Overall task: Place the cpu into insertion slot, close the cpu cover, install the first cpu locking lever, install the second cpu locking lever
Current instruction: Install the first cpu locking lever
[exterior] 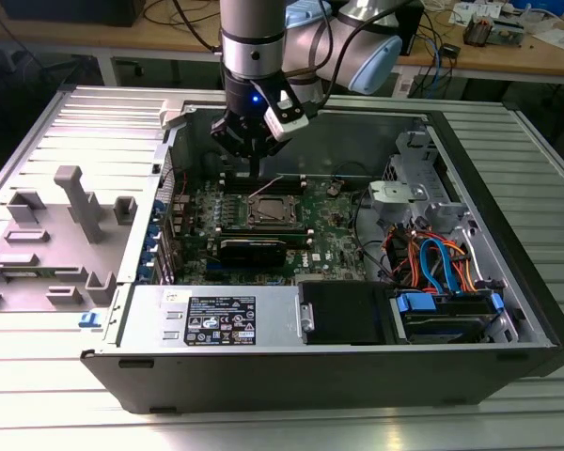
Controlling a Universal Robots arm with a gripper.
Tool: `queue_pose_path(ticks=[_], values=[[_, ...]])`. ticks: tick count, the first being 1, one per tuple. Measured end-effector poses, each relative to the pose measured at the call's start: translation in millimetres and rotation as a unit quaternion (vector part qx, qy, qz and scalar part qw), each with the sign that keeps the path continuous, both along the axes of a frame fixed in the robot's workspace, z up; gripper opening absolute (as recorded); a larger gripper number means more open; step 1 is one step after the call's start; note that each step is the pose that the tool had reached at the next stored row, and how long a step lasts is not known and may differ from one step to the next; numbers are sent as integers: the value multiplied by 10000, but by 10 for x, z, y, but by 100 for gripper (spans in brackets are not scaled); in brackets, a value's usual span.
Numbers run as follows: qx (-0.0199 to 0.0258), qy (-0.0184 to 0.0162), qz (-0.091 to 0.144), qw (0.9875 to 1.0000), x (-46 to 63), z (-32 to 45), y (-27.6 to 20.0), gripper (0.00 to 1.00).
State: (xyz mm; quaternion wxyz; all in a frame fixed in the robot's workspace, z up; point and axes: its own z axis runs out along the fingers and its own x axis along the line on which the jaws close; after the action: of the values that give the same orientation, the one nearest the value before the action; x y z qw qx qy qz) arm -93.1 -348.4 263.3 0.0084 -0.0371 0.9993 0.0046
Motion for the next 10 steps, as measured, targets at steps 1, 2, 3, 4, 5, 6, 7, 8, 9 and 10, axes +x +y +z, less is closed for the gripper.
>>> queue_pose_path(ticks=[1,2,3,4,5,6,7,8,9,10], values=[[0,0,0,10000,0,0,0,11],[0,0,0,10000,0,0,0,11],[0,0,0,10000,0,0,0,11],[0,0,0,10000,0,0,0,11],[0,0,0,10000,0,0,0,11],[0,0,0,10000,0,0,0,11],[0,0,0,10000,0,0,0,11],[0,0,0,10000,1,0,0,11],[1,0,0,10000,1,-2,1,11],[2,-1,-1,10000,2,-6,3,11]])
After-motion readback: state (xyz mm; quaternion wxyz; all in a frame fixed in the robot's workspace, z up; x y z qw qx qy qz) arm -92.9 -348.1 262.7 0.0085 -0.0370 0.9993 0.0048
